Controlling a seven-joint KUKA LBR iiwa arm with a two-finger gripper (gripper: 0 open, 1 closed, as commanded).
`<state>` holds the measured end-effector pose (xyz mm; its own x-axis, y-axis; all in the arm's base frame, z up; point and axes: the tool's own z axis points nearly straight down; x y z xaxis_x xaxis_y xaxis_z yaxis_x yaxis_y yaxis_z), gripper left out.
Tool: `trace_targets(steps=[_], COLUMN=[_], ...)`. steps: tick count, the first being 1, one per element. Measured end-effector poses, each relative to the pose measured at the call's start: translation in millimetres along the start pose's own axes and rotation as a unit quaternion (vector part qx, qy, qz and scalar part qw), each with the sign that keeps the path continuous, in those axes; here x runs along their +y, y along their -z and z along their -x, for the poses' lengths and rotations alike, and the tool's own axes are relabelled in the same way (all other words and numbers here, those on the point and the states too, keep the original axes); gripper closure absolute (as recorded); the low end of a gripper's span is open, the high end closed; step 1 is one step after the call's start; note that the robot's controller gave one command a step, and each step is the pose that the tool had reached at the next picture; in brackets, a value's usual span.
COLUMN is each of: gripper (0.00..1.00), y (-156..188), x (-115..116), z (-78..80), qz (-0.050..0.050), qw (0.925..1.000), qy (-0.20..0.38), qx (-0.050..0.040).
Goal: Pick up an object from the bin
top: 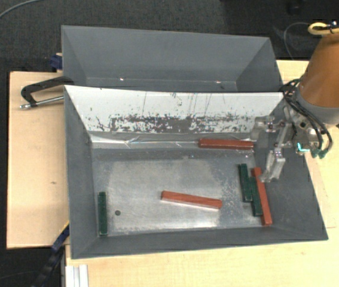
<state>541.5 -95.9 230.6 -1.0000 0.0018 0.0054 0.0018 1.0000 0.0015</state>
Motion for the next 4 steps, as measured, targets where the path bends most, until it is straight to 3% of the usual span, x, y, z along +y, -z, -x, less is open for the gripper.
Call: trace_targets(steps=[1,2,3,4], gripper=[0.0,0.0,0.0,0.0], y=[-164.9,-129.1,-108.6,-163.6], x=[126.3,136.1,127.6,127.4], z=[-27.1,-49.7,-45.6,-47.2], qz=[0.001,0.0,0.0,-0.001], qw=[0.9997,1.0,1.0,1.0], qy=[0.025,-0.001,0.004,0.005], qx=[0.0014,-0.0022,-0.0066,-0.0002])
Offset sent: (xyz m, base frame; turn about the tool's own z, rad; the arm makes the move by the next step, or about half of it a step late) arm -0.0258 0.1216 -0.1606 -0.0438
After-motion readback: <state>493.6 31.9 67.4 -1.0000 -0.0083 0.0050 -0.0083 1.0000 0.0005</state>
